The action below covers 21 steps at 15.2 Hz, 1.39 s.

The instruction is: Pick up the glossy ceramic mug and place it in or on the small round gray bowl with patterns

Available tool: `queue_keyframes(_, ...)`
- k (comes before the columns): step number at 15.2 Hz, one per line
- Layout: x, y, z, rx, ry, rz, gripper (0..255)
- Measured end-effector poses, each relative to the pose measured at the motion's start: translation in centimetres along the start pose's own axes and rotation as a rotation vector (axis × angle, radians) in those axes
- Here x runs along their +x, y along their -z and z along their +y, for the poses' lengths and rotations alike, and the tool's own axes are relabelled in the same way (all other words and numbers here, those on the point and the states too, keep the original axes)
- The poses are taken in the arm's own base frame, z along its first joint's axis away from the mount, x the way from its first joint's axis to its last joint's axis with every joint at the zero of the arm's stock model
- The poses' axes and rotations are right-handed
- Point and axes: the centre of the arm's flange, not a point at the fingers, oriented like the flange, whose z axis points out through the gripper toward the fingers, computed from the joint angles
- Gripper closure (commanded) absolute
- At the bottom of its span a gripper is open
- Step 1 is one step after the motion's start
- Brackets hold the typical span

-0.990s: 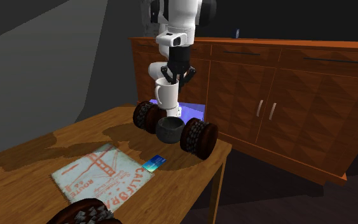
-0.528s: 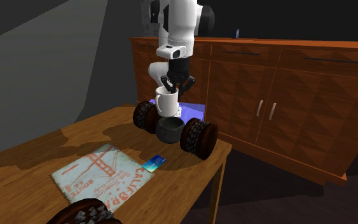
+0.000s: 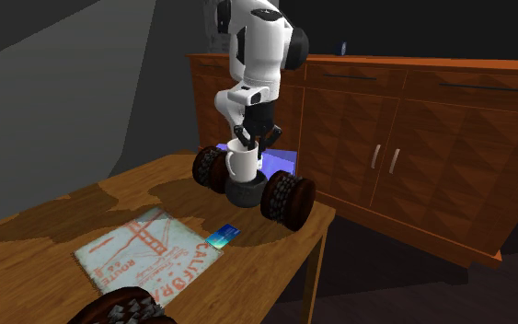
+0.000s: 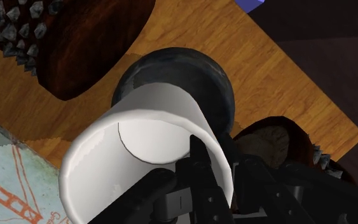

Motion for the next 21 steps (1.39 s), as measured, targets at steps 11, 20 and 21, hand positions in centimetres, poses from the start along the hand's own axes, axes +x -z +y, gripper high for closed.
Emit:
queue_keyframes(11, 0.0, -0.3, 0.0, 0.000, 0.000, 0.001, 0)
queue_keyframes(20, 0.0, 4.4, 0.0, 0.000, 0.000, 0.002, 0)
queue_keyframes(21, 0.0, 4.5, 0.0, 0.000, 0.000, 0.001, 0)
